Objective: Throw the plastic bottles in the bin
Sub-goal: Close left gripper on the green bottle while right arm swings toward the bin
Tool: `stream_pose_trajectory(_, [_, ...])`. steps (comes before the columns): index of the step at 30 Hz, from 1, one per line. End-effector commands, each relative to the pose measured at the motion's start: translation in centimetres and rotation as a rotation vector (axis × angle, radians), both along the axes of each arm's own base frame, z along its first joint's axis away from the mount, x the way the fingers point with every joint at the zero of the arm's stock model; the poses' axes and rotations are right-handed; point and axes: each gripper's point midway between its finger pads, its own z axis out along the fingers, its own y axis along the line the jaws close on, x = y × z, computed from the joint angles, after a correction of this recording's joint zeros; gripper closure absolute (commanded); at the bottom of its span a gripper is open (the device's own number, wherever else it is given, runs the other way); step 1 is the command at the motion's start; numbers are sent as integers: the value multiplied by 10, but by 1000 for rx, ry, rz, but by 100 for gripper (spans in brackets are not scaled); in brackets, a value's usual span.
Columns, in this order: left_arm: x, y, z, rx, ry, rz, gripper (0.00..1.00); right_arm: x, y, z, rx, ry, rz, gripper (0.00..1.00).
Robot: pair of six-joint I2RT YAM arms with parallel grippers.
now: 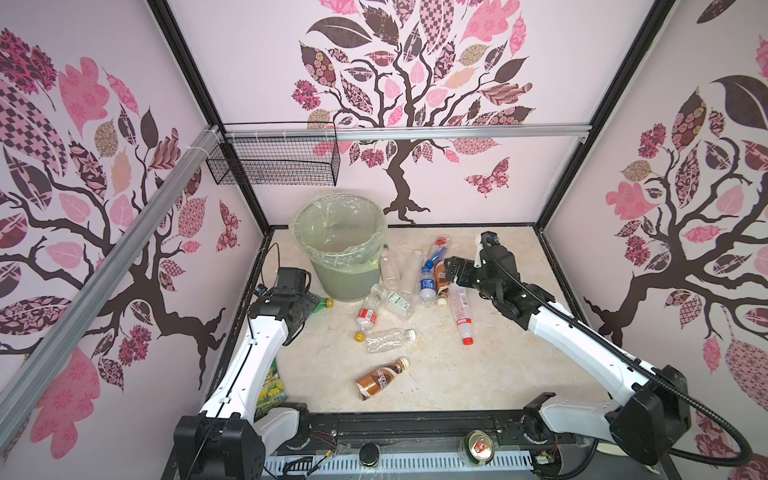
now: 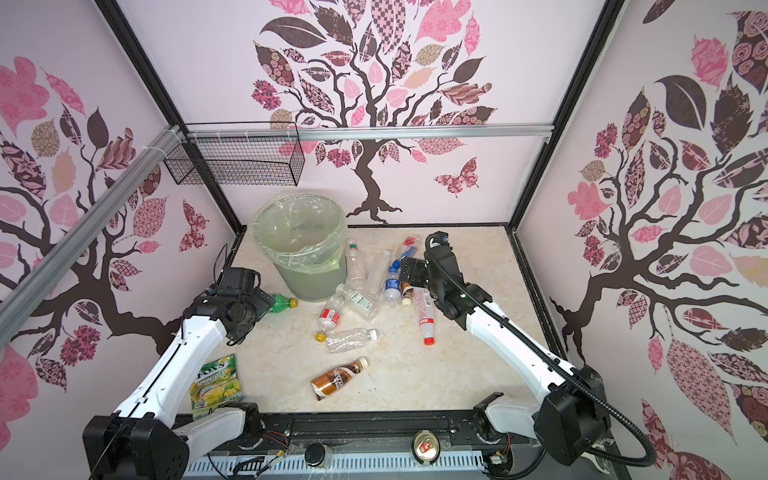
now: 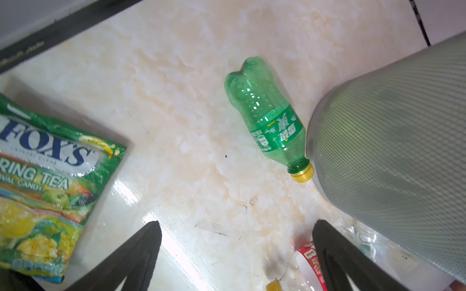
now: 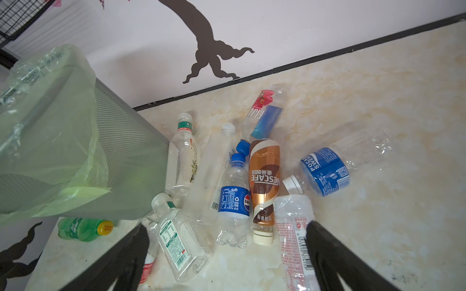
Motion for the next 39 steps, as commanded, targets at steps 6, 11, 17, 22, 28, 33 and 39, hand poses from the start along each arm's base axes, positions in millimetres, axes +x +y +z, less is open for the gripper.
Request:
stream_pose_trajectory(6, [15,4,-12,-113,7,138,2,-31,57,39,-75,-74,264,0])
stream_pose_trajectory(11, [30,8,-26,-191,30,225,2,-46,83,46,-97,-82,386,0])
stream_pose_trajectory(17, [47,14,-22,-213,10,267,2,-58,80,42,-109,-67,423,0])
stream_pose_trajectory(22, [59,12,-35,-278,16,289,2,-68,74,30,-111,-48,433,1])
stream_pose_trajectory(28, [74,13,-45,-331,29,321,2,-76,69,34,-141,-51,457,1])
stream_pose_trajectory(33, [85,17,-48,-329,29,328,2,-84,71,30,-124,-40,493,0])
stream_pose_trajectory(39, [78,31,-66,-346,76,391,2,-80,74,34,-128,-45,495,0])
